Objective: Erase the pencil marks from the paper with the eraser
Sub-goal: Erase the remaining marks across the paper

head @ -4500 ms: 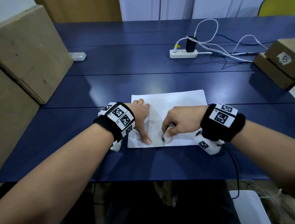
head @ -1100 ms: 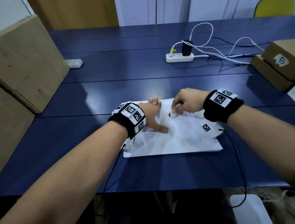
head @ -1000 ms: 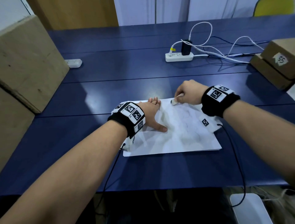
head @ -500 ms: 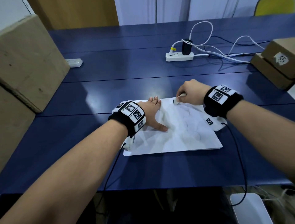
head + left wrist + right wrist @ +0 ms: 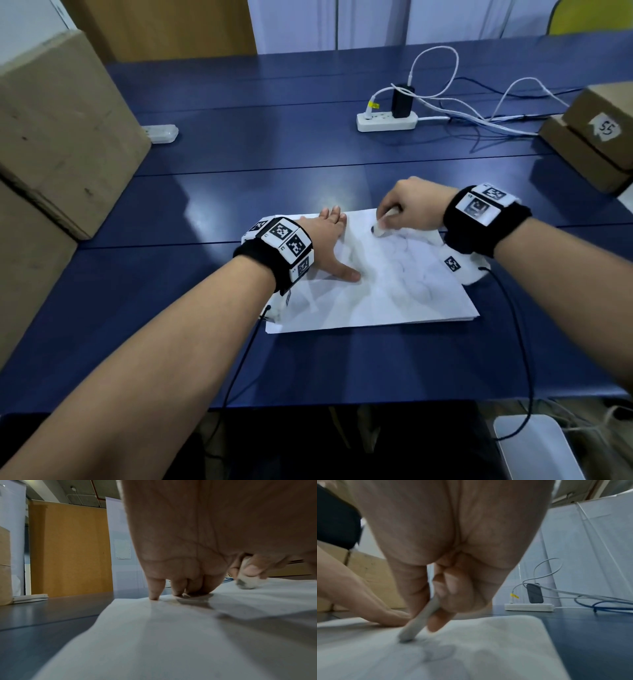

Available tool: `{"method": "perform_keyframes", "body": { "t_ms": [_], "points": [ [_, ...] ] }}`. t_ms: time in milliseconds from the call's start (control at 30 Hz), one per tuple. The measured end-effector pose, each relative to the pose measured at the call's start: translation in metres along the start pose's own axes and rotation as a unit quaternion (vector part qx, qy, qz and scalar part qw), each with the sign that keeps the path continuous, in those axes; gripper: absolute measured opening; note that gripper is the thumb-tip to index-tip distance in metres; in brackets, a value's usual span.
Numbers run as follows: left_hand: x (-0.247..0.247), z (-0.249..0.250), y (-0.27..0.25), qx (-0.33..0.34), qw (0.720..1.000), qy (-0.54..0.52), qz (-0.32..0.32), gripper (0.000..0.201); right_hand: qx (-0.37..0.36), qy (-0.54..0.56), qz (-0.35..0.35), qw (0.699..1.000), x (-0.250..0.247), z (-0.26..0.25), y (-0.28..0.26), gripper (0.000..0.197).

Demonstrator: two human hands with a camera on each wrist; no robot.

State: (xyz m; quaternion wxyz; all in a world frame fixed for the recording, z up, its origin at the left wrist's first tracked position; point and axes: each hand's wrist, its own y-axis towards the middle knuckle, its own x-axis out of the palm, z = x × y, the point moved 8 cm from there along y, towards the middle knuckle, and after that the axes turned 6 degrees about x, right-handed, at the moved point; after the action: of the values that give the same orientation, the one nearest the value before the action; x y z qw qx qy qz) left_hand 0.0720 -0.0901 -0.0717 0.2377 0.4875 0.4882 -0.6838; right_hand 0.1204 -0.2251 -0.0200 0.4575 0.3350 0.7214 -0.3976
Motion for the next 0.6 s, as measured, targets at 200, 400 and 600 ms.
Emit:
{"method": "perform_keyframes", "body": {
  "t_ms": [200,400,600],
  "points": [
    [0.000,0.001,0.000,0.002,1.000,-0.005,-0.005,0.133,-0.026,-0.009,-0.105,0.994,0.019,-0.012,-0.013,0.013],
    [0.000,0.001,-0.001,0.001,1.000,-0.006,-0.008,0.132,0.022,-0.018,0.028,0.999,-0.006,0.002,0.007,0.017],
    [-0.001,0.002,-0.002,0.000,1.000,-0.018,-0.013,0.134,-0.048,-0.039,-0.112,0.992,0.019,-0.022,-0.014,0.008]
  ]
}}
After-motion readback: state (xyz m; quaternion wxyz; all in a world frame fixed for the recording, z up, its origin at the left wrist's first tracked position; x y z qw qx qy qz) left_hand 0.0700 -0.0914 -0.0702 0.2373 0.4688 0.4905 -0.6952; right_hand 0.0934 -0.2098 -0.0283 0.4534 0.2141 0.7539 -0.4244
